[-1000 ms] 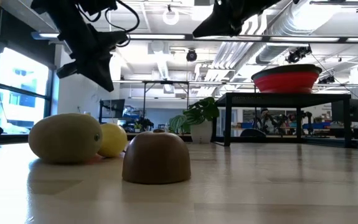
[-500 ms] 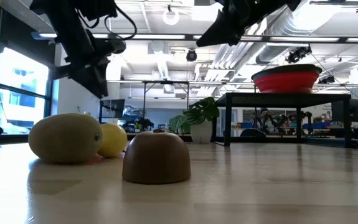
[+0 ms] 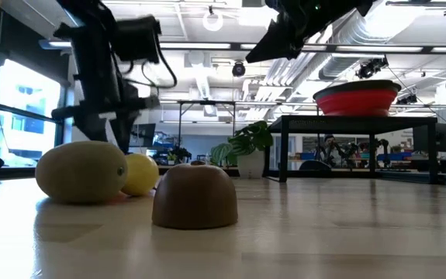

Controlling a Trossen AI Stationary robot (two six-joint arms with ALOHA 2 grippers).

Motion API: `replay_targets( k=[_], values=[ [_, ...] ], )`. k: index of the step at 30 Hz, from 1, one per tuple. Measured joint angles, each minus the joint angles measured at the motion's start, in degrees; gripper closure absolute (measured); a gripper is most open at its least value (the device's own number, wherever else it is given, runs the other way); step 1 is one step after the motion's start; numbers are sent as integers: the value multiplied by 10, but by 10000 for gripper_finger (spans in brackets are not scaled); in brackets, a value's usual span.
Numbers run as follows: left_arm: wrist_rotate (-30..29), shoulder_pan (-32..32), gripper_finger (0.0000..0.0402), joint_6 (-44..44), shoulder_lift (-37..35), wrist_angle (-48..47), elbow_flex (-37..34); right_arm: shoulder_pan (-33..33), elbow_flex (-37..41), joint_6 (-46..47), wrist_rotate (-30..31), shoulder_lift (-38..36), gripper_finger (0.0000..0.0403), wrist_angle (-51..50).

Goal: Pick & Place Fruit
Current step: Put the black knife on the shelf

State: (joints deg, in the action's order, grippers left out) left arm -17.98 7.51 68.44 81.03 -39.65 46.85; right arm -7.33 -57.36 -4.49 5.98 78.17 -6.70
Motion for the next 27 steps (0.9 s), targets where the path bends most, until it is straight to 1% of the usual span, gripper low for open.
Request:
replay_targets(
  k=[5, 7, 15, 22, 27],
  values=[
    [39, 0, 234, 39, 34, 4, 0, 0, 0, 1, 0, 0, 394, 0],
    [46, 0, 234, 44, 46, 12, 0, 0, 0, 1, 0, 0, 394, 0],
    [44, 0, 234, 54, 74, 41, 0, 0, 0, -1, 0, 0, 394, 0],
    [37, 0, 234, 68, 103, 39, 2, 0, 0, -2, 0, 0, 394, 0],
    [36, 0, 234, 69, 107, 39, 2, 0, 0, -3, 0, 0, 394, 0]
  ],
)
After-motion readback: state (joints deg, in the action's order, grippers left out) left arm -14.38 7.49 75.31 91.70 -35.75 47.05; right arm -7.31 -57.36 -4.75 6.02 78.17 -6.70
